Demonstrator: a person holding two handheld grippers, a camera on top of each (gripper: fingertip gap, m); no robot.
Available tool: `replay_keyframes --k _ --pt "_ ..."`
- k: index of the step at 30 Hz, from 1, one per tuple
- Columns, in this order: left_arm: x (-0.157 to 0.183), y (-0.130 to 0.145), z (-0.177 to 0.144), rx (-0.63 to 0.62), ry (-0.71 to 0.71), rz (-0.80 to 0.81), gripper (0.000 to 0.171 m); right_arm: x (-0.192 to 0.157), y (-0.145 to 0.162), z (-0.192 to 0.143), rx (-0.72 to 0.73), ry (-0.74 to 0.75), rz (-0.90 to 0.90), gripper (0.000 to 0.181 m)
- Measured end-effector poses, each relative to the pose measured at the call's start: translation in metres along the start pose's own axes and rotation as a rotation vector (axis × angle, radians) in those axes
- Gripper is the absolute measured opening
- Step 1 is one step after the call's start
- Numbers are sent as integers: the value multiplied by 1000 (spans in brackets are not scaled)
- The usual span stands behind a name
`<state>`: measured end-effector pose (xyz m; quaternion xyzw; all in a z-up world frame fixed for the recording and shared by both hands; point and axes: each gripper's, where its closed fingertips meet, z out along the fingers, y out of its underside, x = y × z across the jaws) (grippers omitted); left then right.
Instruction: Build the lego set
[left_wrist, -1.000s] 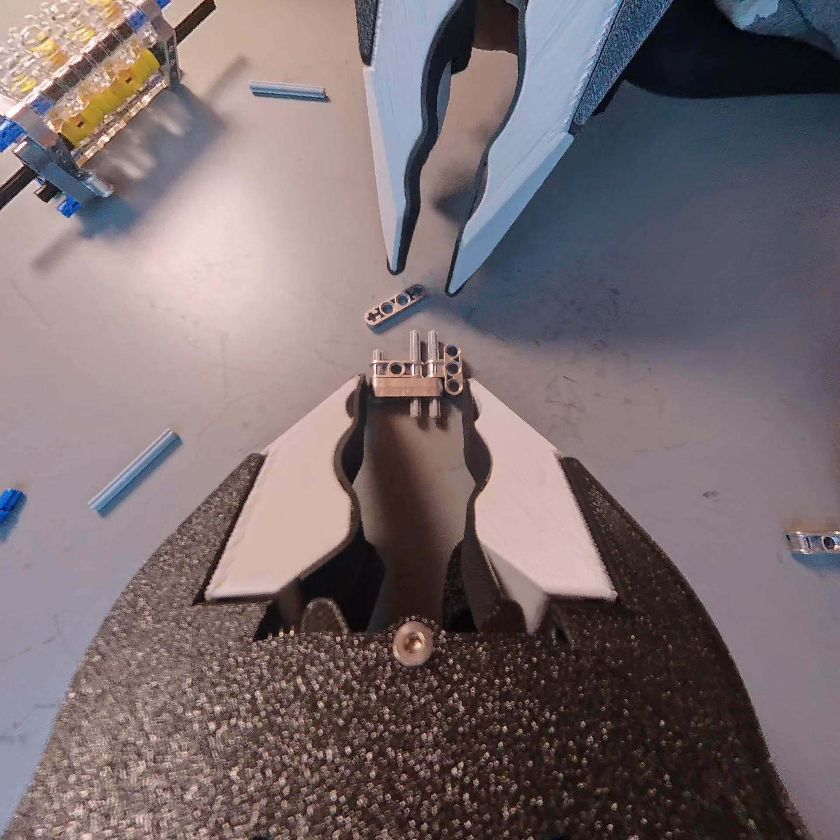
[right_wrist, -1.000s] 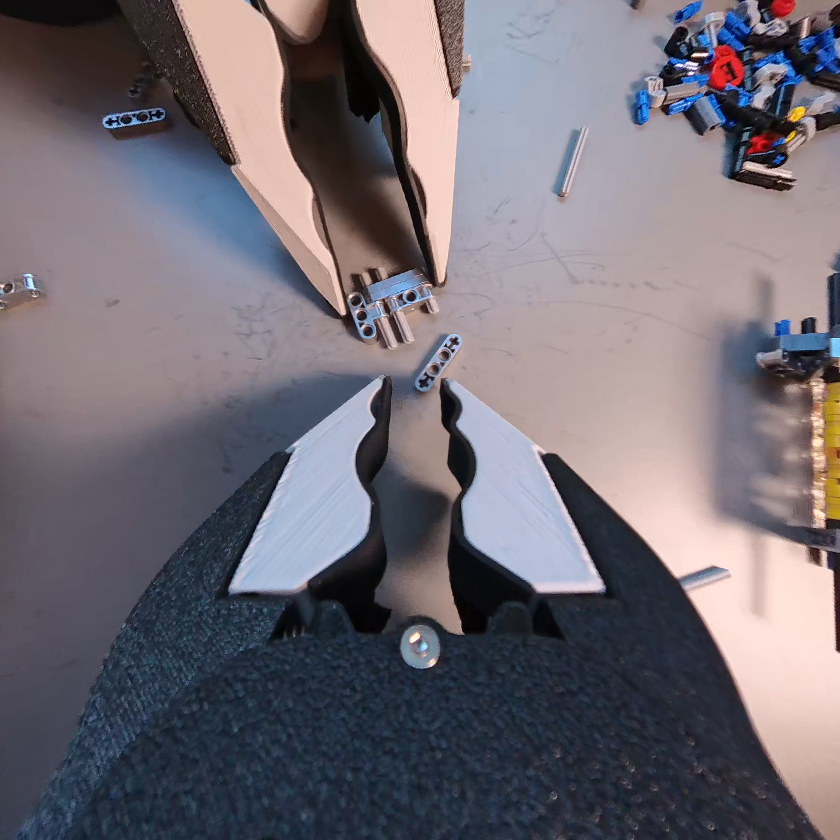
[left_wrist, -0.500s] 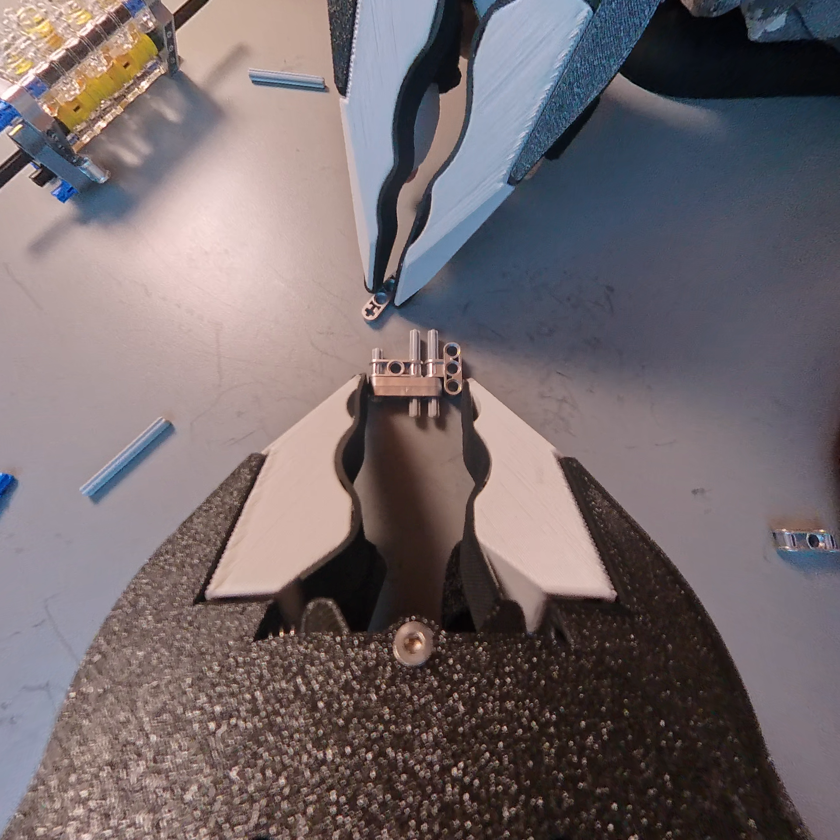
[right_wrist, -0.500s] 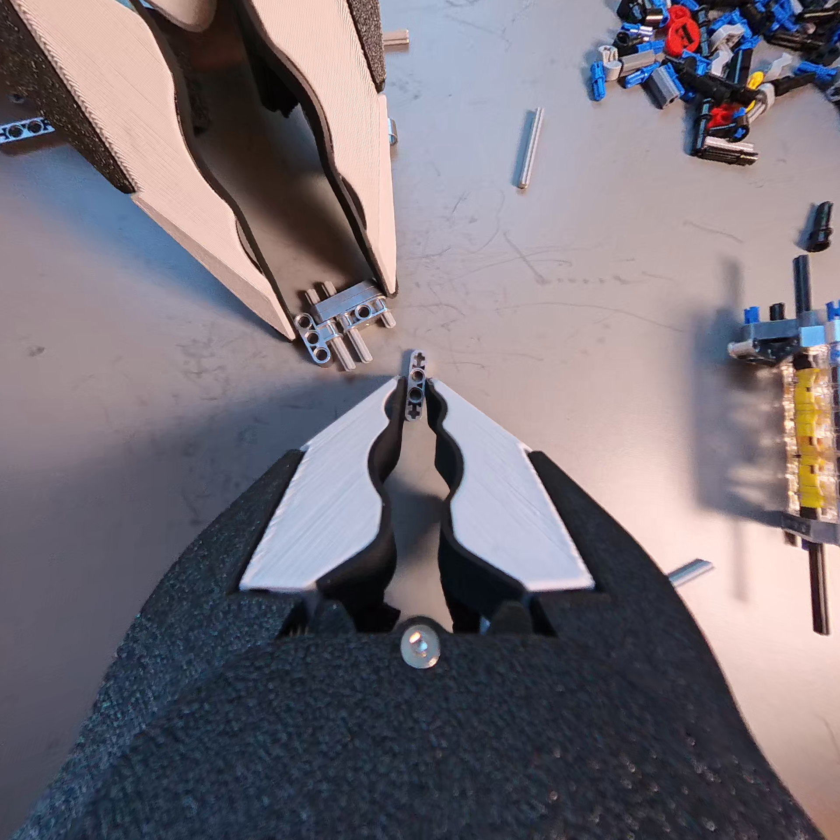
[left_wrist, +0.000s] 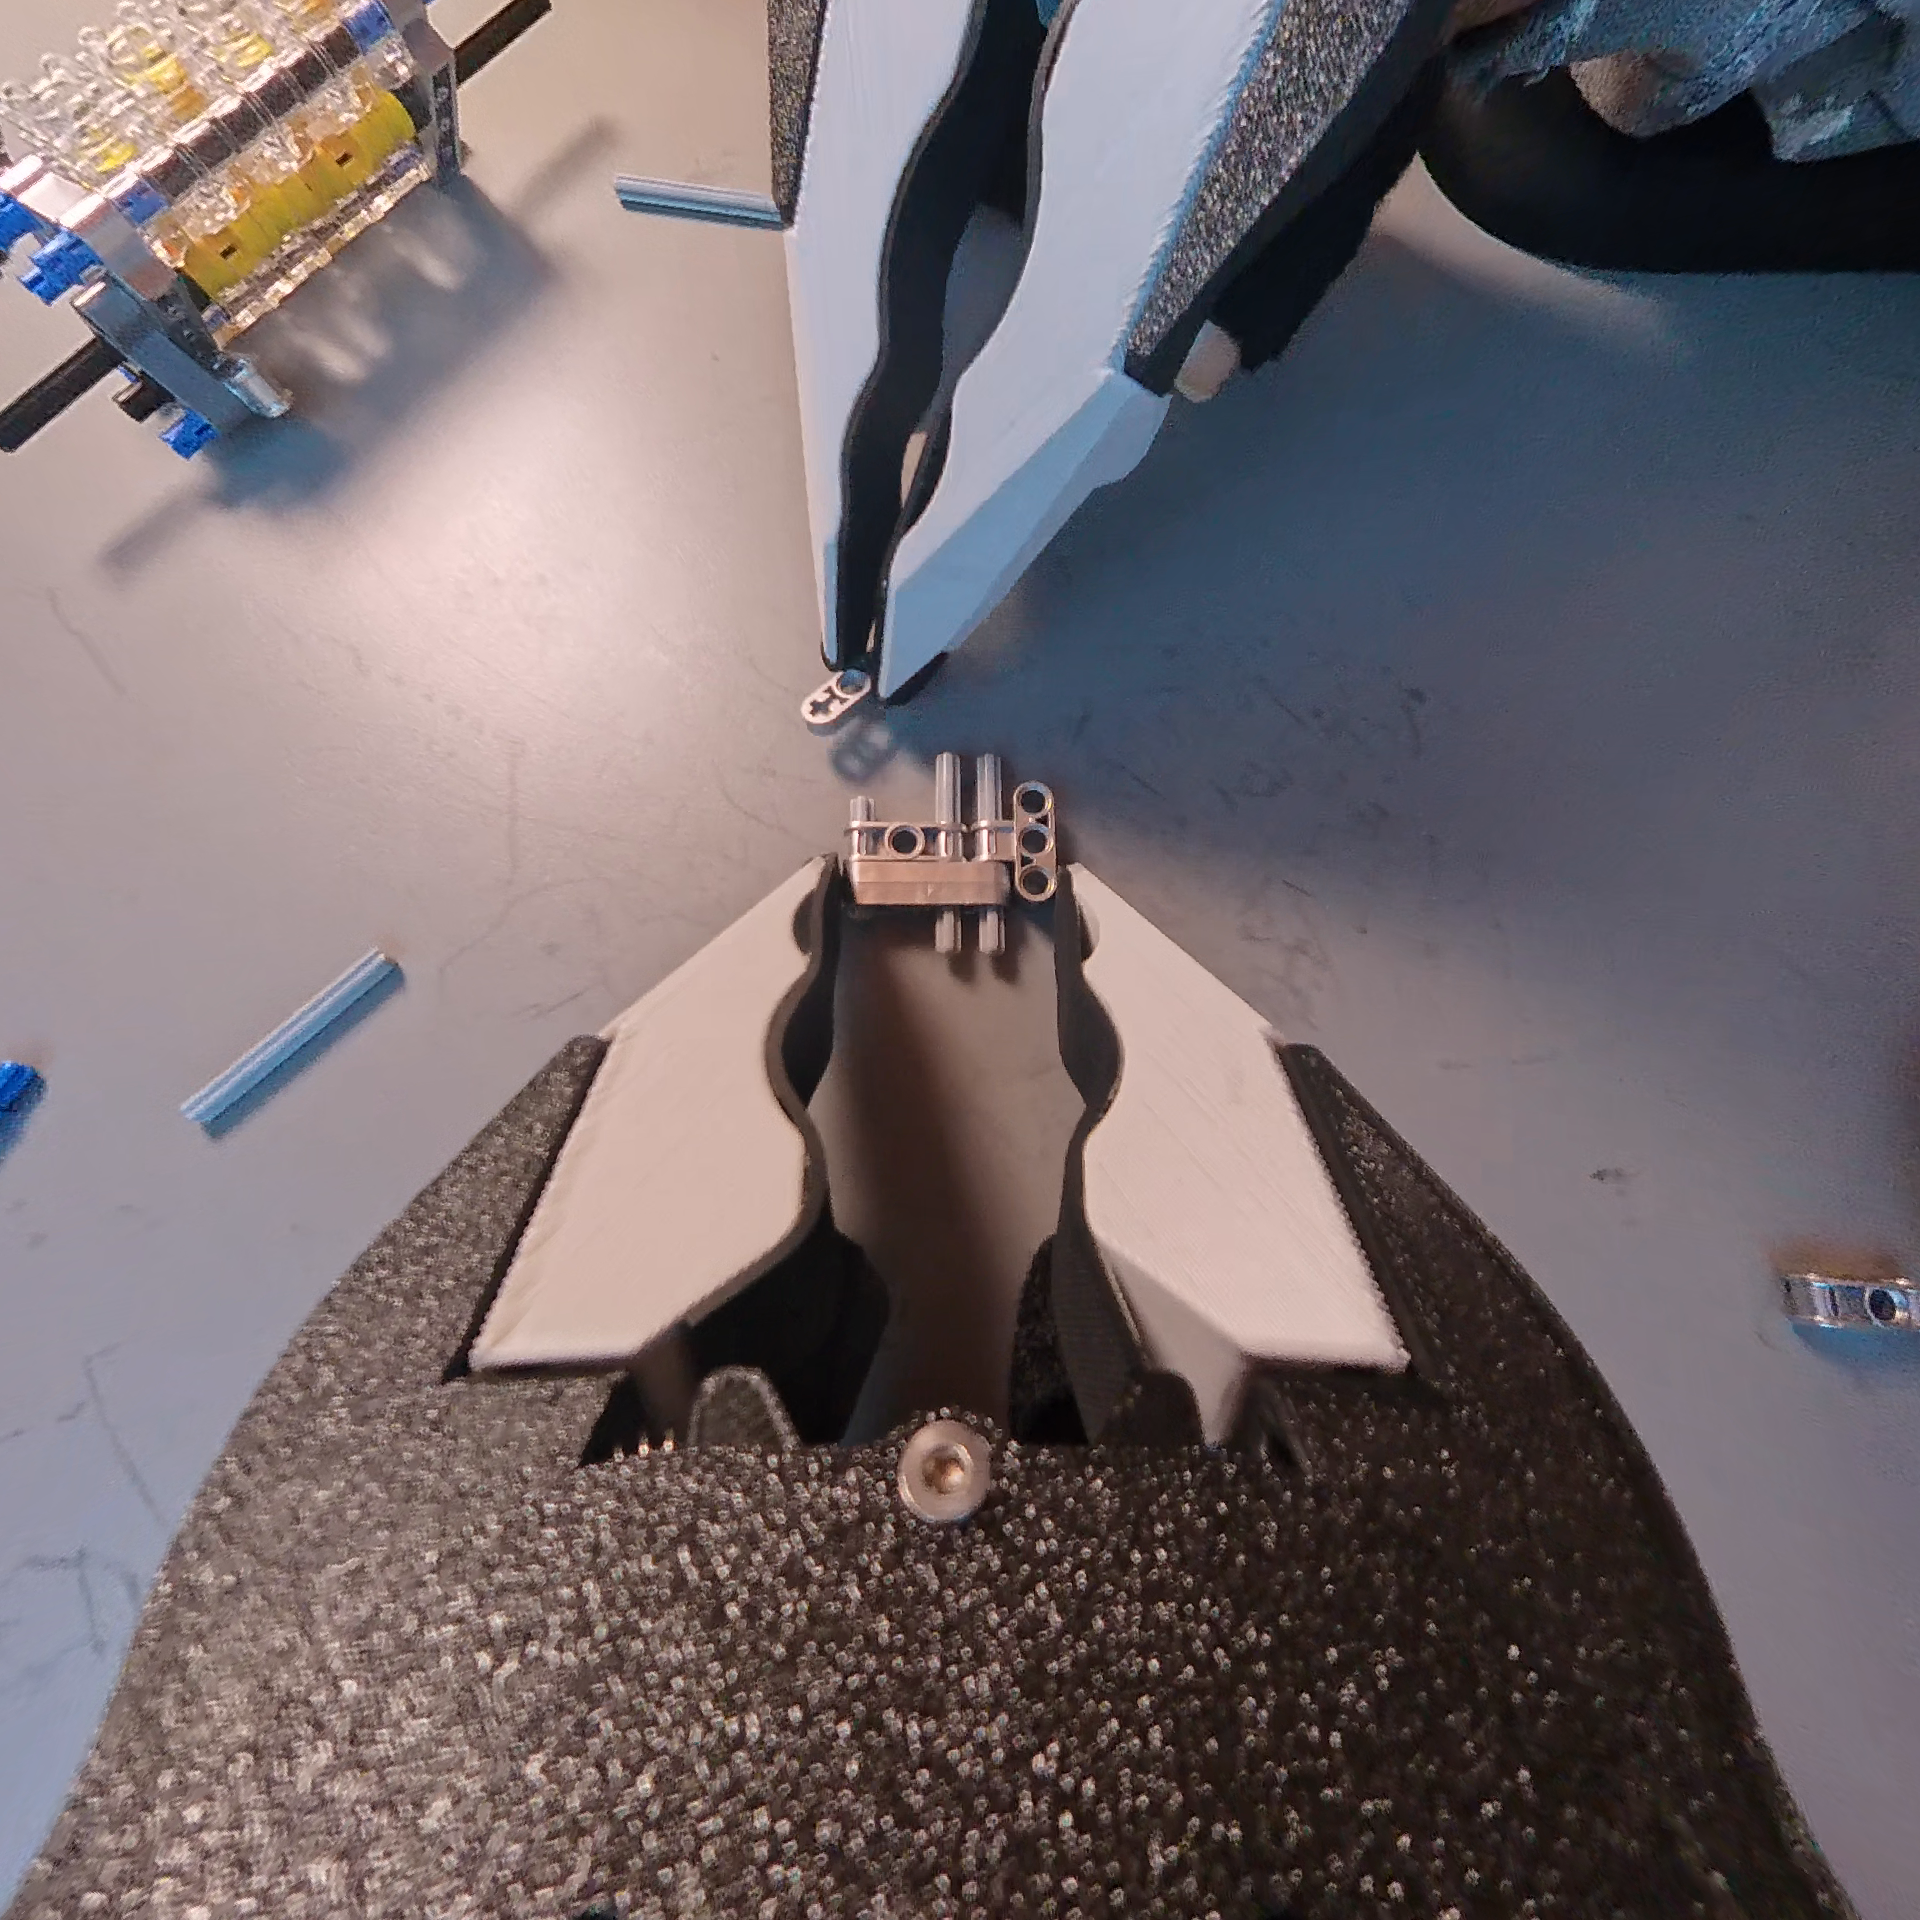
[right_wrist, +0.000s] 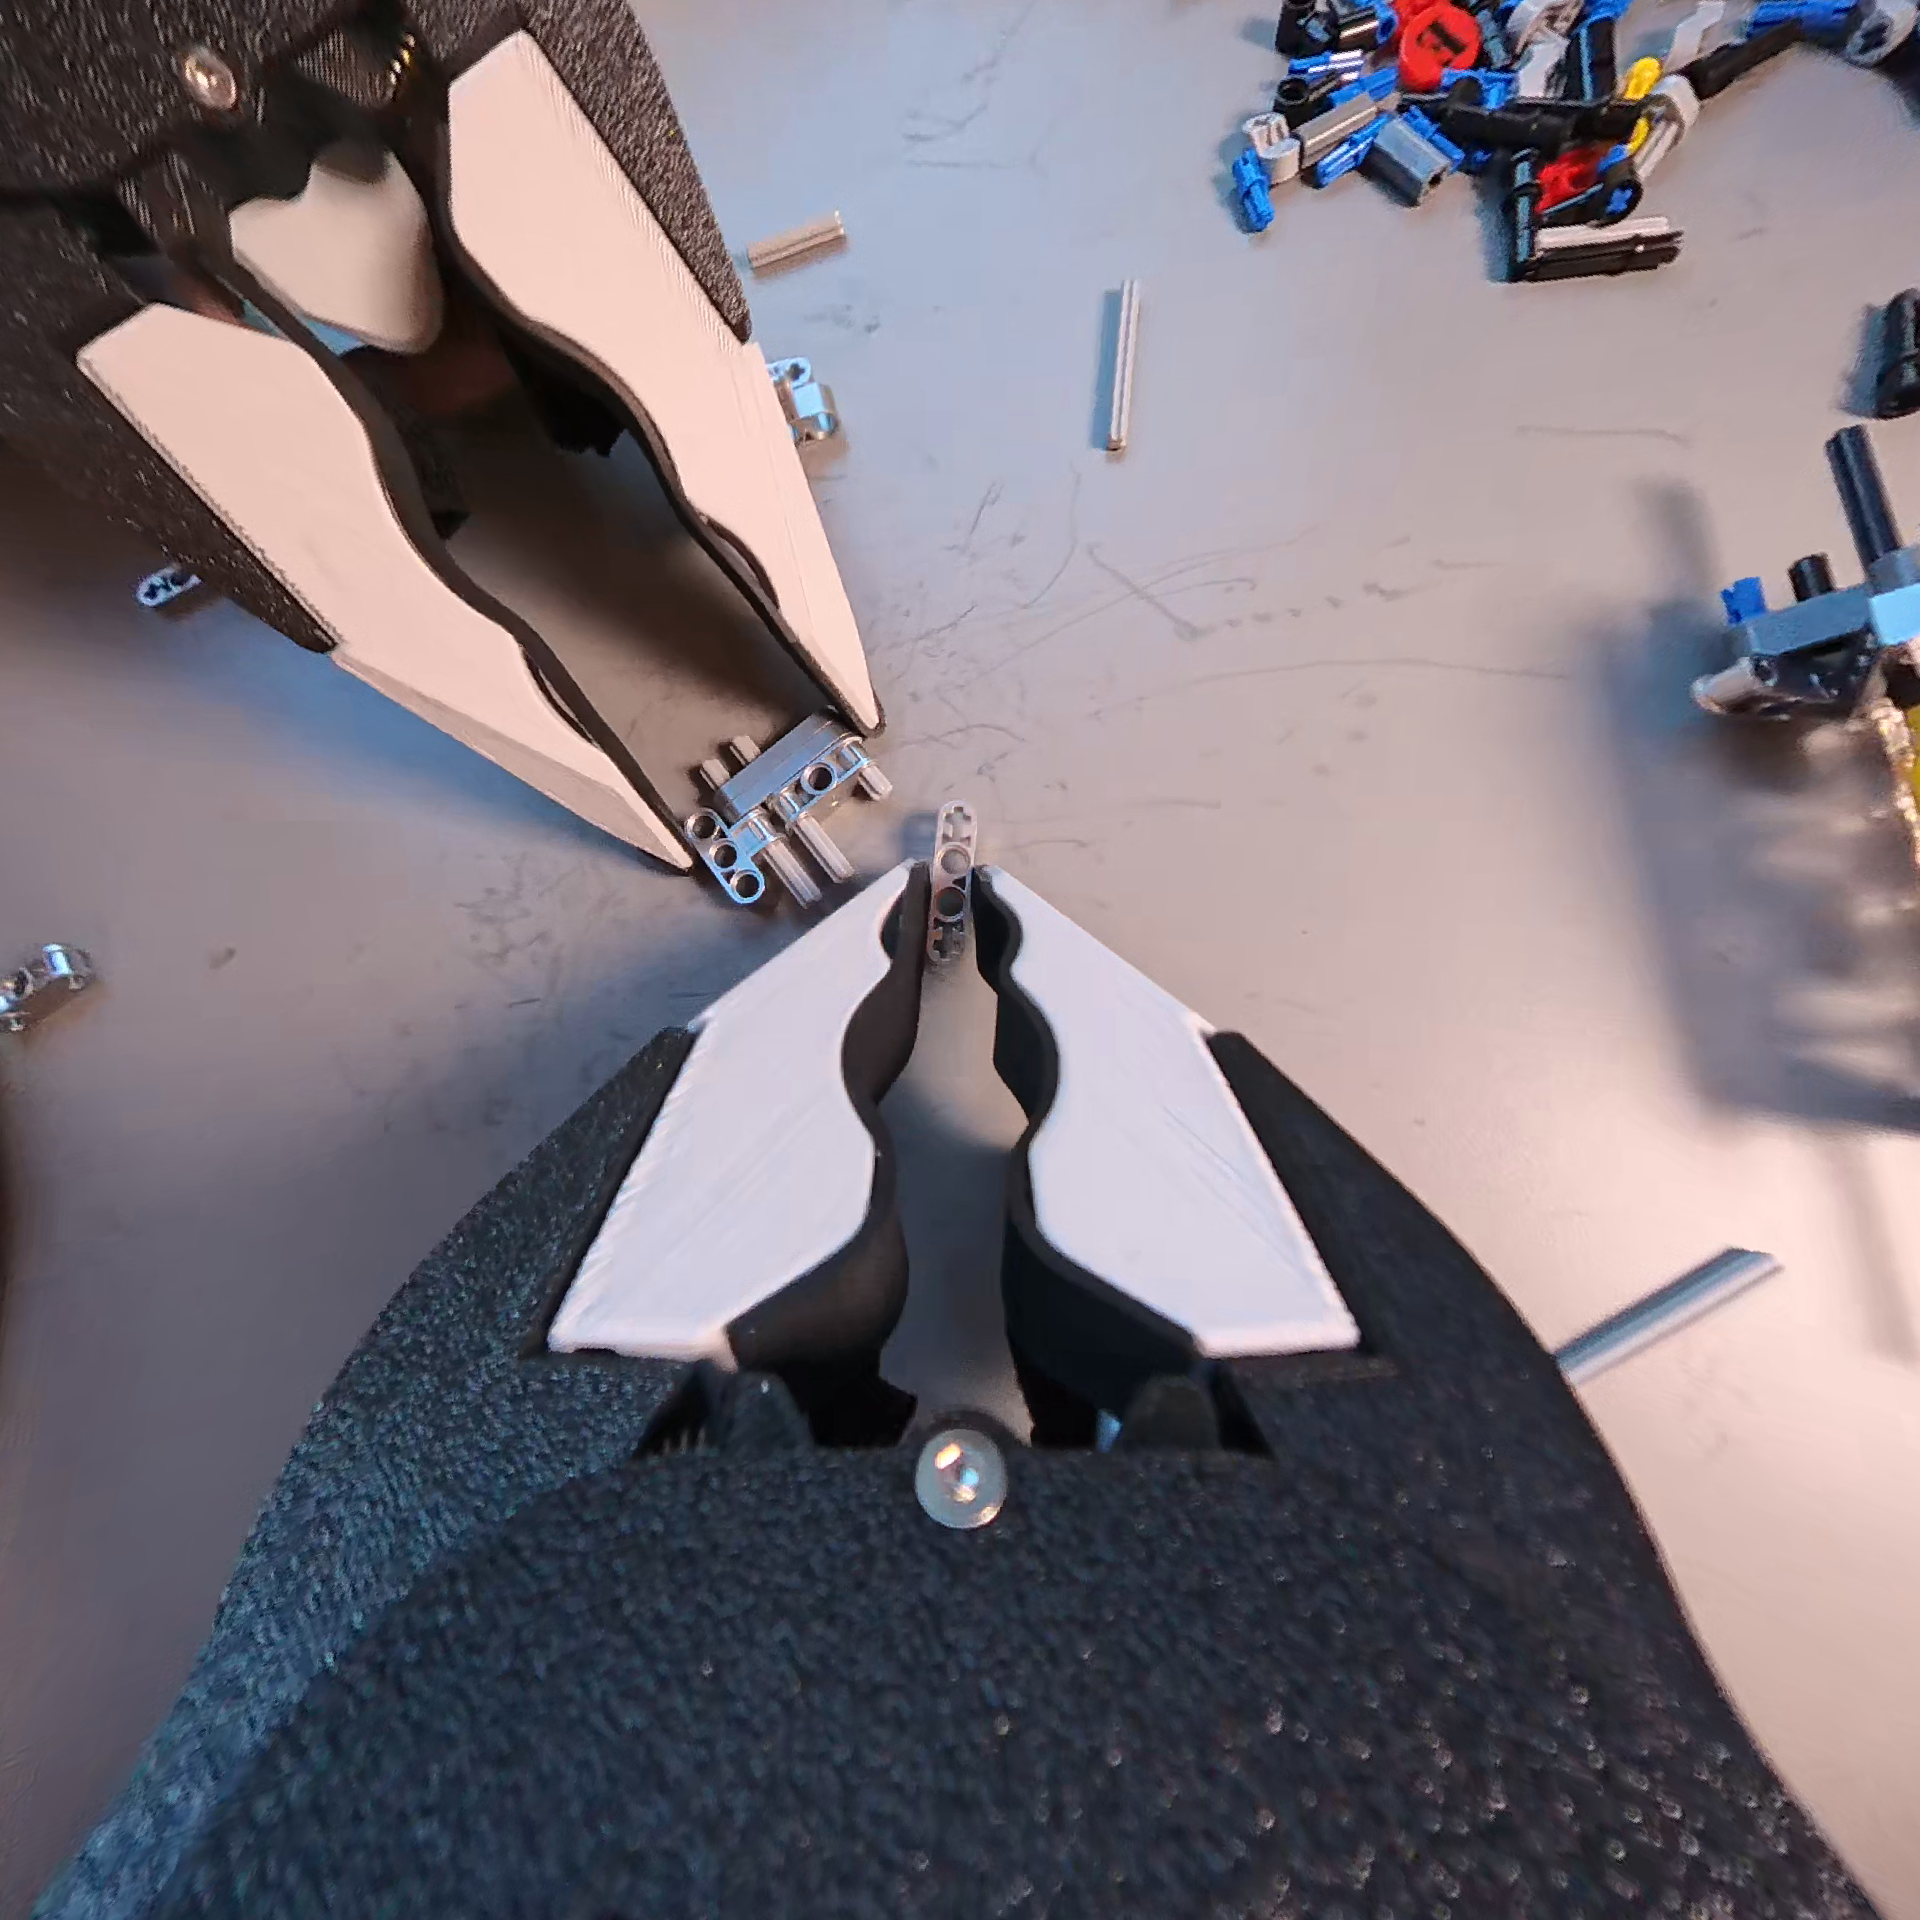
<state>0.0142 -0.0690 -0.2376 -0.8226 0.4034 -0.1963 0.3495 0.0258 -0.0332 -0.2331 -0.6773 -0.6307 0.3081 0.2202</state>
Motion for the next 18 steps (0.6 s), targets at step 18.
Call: replay_keyframes --k 18 --pt "0 0 0 14 9 -1 40 18 12 -14 -17 14 105 13"
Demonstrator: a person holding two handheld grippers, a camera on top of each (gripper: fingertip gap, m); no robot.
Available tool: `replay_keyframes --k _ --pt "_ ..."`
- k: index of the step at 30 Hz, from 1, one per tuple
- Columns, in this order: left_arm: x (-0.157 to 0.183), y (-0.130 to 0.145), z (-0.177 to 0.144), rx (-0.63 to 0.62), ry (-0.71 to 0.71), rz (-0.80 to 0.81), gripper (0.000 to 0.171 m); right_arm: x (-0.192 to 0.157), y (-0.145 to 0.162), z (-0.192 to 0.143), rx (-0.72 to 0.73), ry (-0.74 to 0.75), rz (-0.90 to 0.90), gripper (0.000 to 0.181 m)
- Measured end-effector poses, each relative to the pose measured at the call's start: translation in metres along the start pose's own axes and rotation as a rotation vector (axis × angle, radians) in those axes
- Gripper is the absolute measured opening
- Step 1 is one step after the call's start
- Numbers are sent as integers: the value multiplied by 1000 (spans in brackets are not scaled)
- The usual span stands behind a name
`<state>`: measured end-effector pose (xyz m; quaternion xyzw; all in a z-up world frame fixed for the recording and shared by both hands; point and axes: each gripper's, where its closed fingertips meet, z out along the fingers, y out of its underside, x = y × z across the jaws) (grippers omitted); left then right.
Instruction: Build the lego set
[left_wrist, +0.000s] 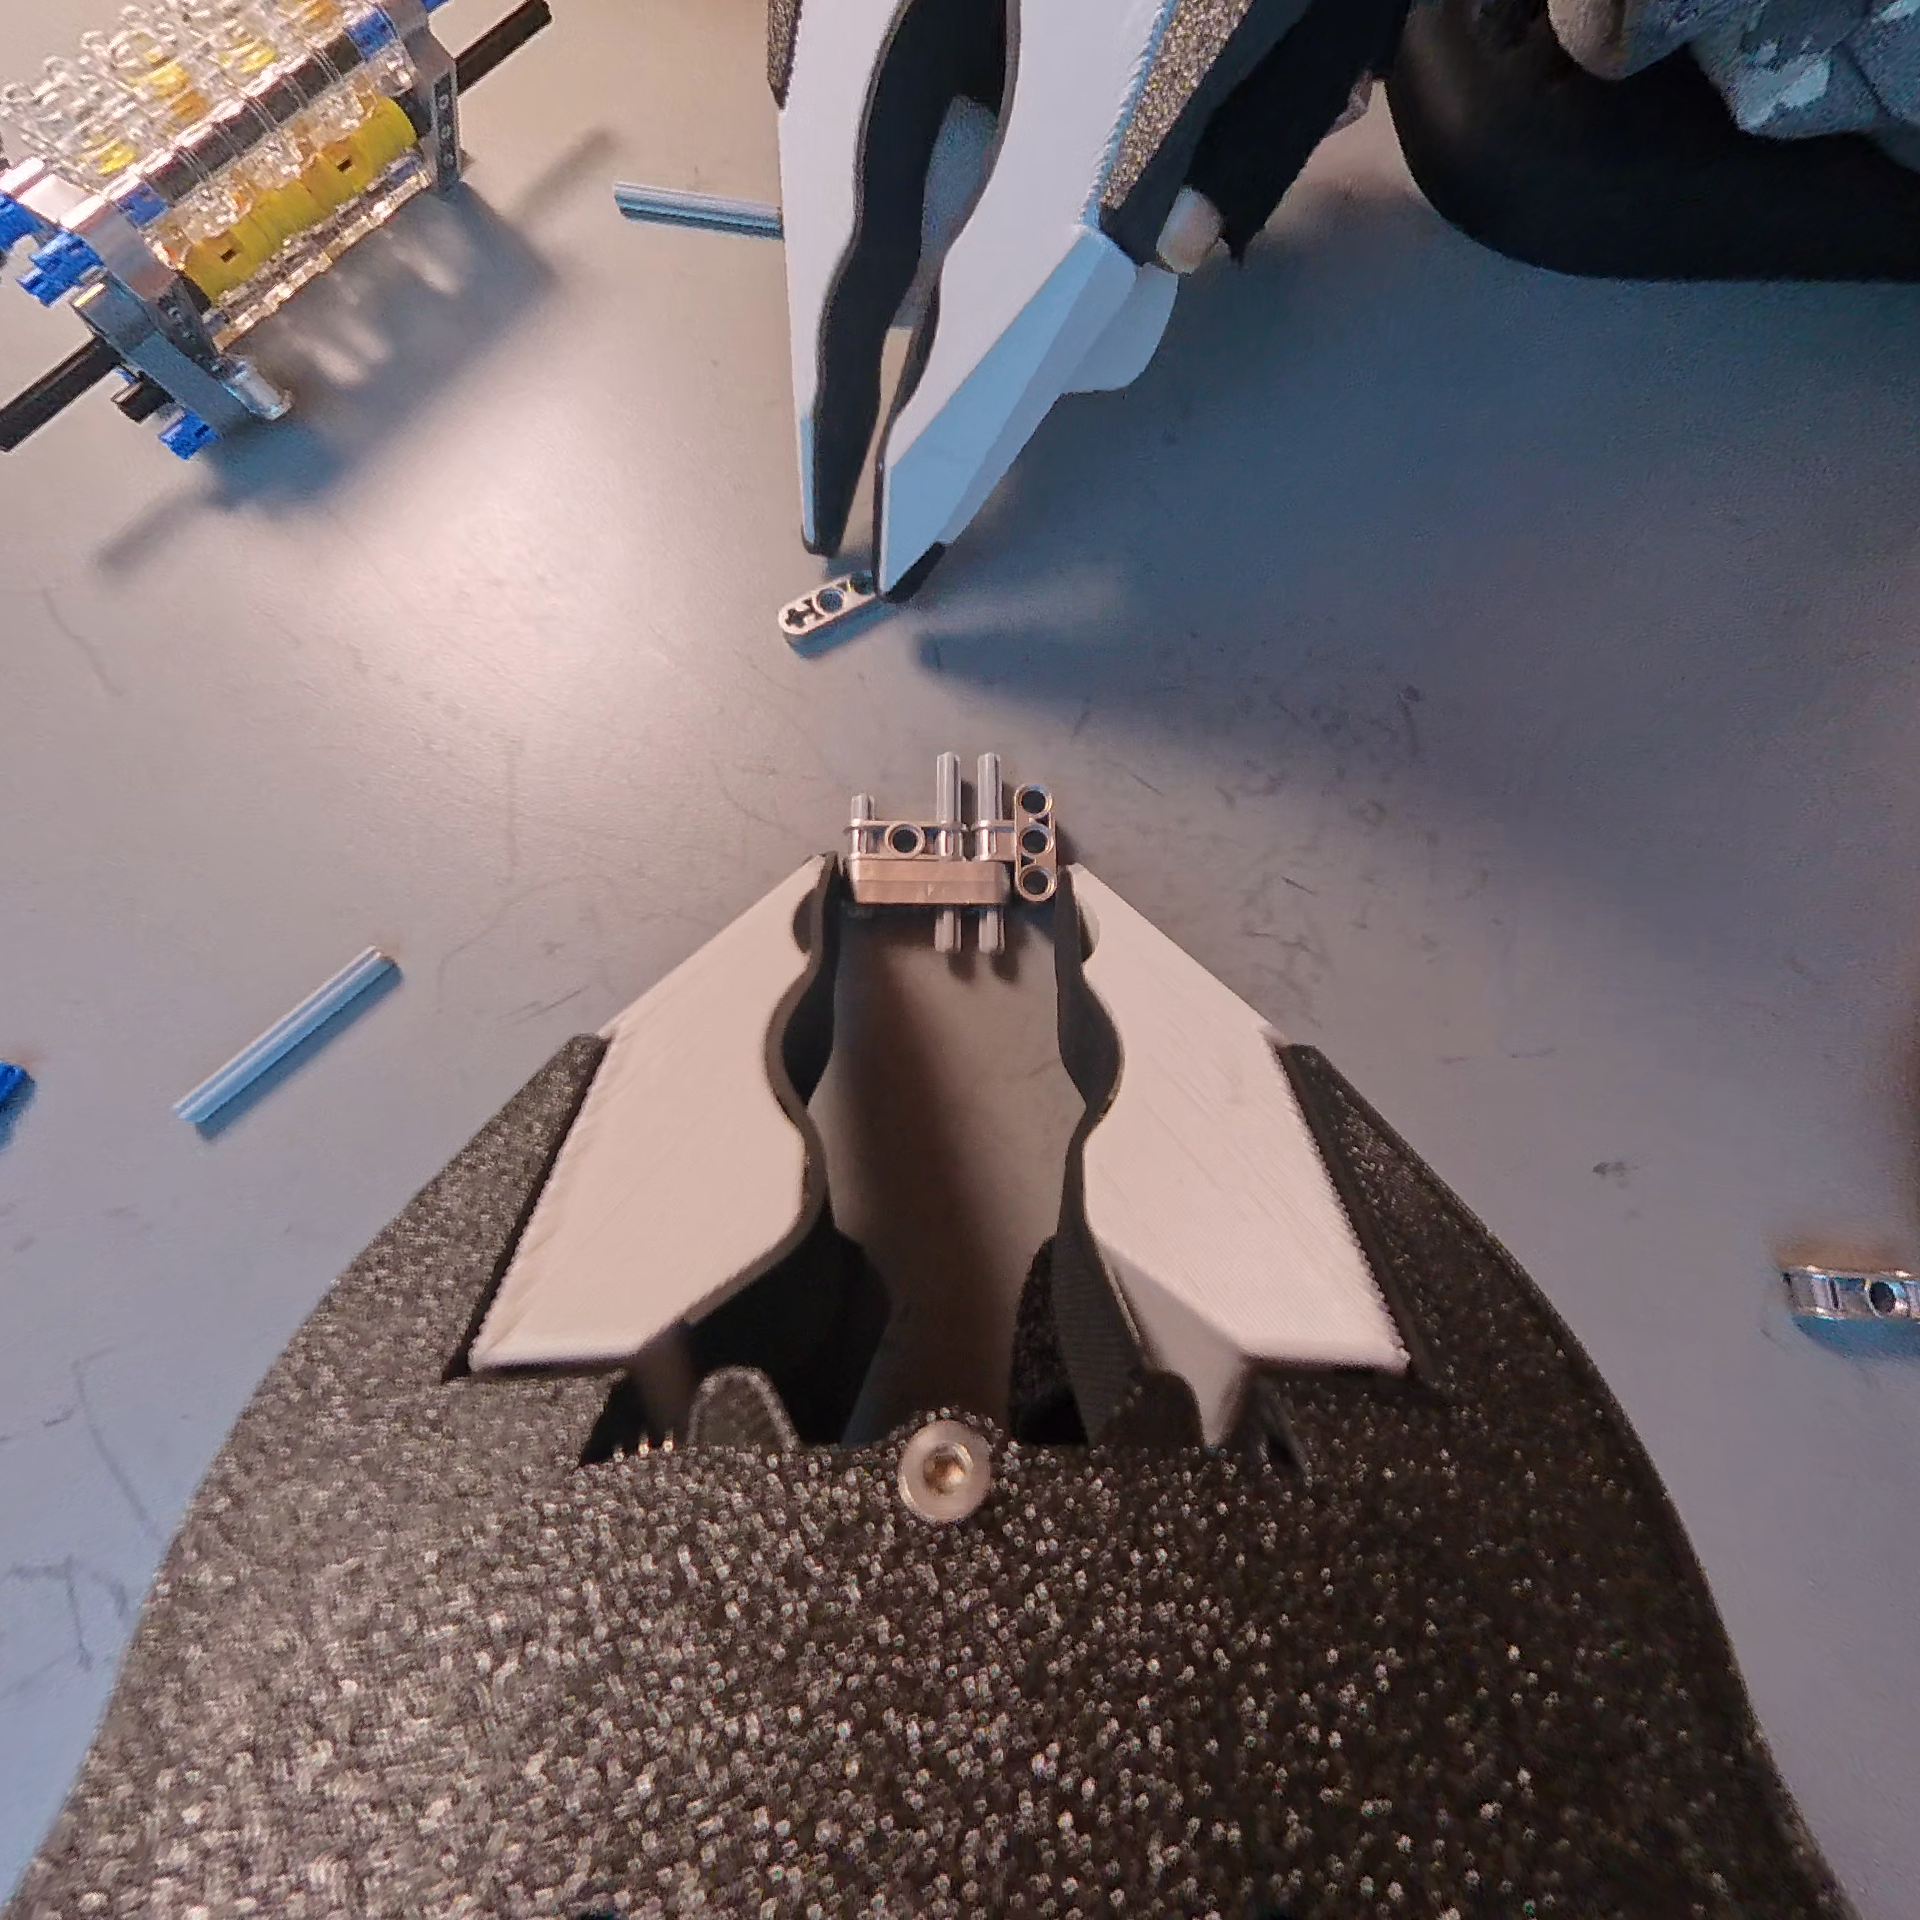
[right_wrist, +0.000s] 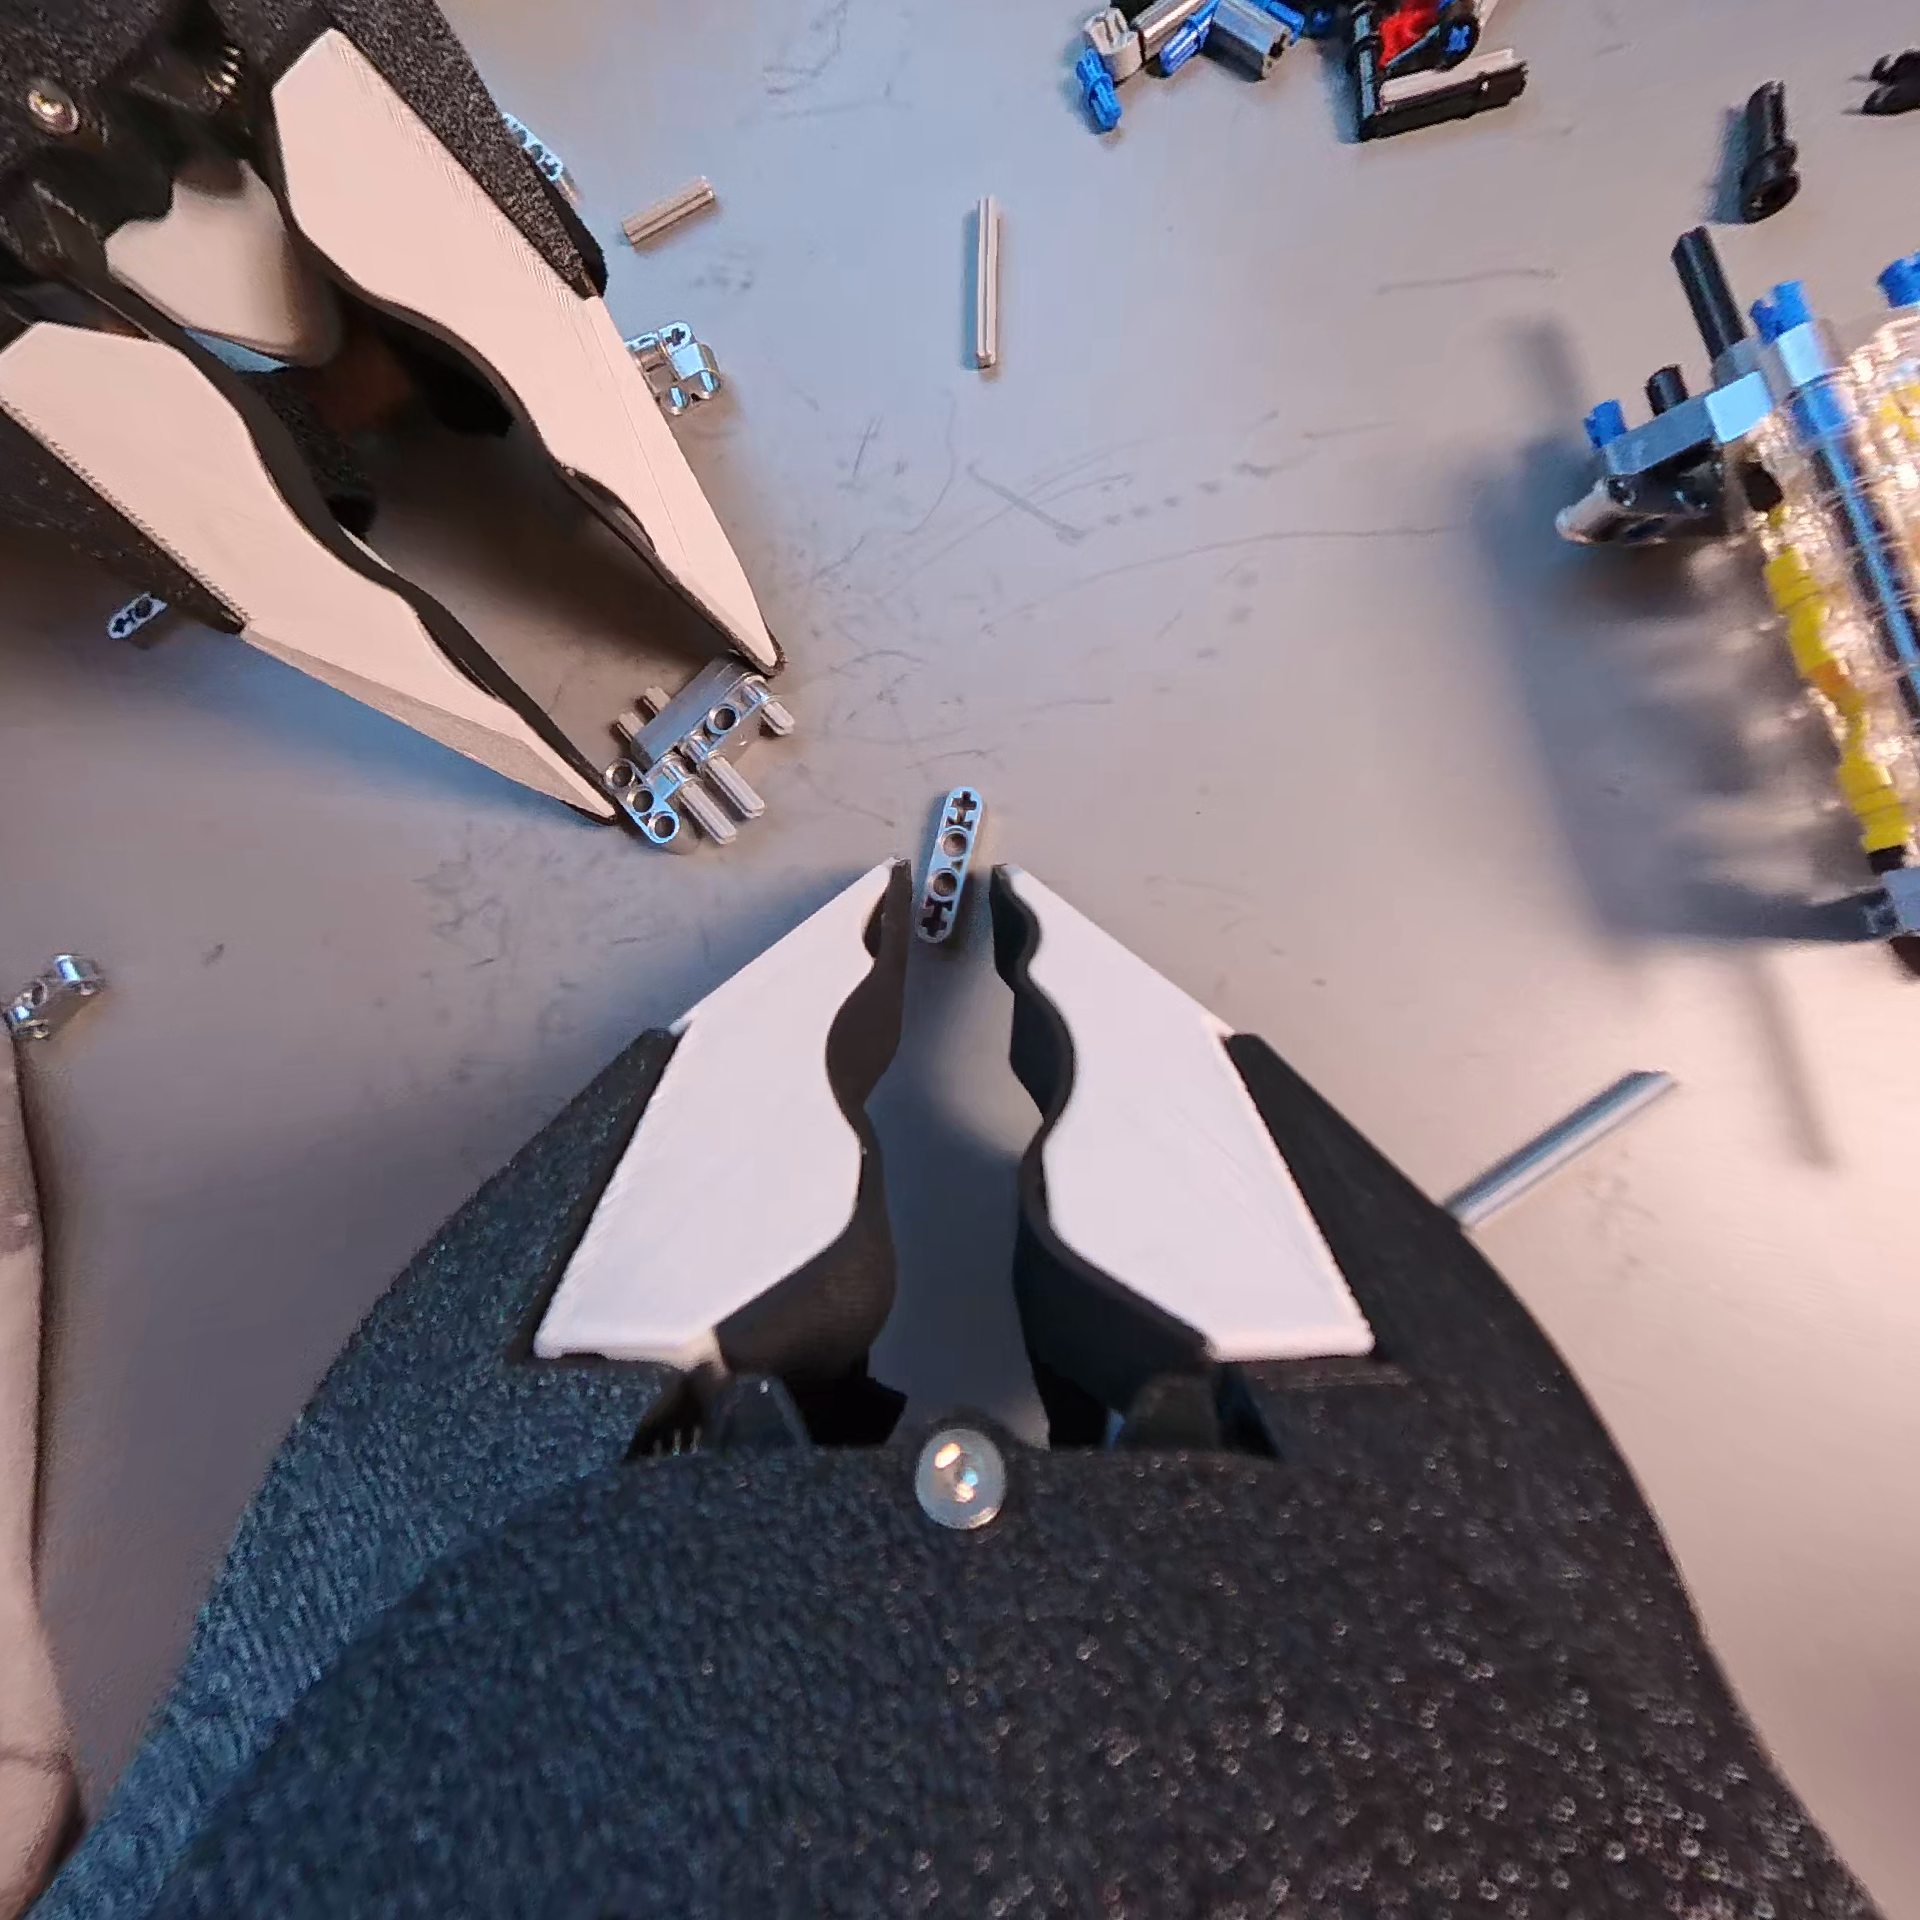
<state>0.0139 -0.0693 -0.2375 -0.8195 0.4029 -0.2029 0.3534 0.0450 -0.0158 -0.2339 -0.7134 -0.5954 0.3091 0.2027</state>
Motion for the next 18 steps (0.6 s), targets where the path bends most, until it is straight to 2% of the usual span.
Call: replay_keyframes --k 4,9,14,18 --pt "0 0 0 2 0 -1 40 -1 -3 -5 5 24 -133 15" --pt "0 0 0 2 -1 0 40 -9 7 -4 -99 53 -306 19" --pt "0 1 -1 -5 -6 3 40 -10 8 1 -163 72 -298 19" --pt "1 3 -3 -7 -7 3 40 -4 6 1 -174 100 -261 6"
